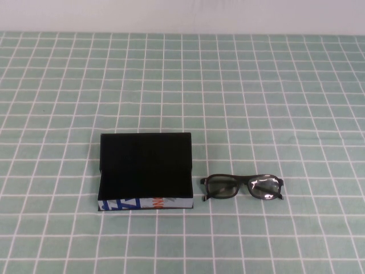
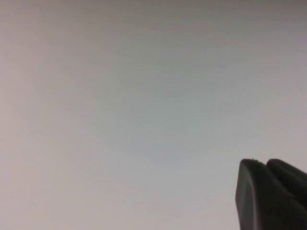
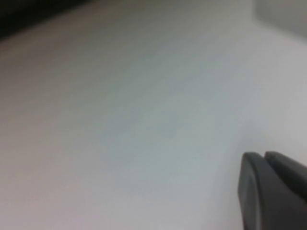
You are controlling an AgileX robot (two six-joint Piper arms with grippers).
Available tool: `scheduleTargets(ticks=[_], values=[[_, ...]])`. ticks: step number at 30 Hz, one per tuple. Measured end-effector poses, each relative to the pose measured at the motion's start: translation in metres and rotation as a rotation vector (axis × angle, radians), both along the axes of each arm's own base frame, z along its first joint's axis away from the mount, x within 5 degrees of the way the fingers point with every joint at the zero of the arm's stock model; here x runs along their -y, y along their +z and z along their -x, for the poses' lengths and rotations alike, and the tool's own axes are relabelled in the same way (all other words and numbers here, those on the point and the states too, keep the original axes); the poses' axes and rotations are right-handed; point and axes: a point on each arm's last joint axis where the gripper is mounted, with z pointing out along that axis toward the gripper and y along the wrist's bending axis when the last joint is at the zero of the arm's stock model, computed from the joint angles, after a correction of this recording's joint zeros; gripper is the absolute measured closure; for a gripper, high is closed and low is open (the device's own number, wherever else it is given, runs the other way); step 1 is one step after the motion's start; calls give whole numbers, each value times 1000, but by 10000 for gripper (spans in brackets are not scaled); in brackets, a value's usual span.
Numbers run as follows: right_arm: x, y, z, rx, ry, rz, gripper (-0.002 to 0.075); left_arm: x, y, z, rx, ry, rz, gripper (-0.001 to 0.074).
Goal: Return glasses to glasses case
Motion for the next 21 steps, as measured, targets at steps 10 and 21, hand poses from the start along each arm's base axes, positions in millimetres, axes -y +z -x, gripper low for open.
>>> scheduleTargets(ticks=[10, 21], values=[[-38, 44, -103, -671, 256, 275, 739, 5, 75, 24, -314, -108, 7, 737], [-58, -22, -220, -1265, 392, 527, 739, 11, 91, -13, -753, -49, -183, 737]])
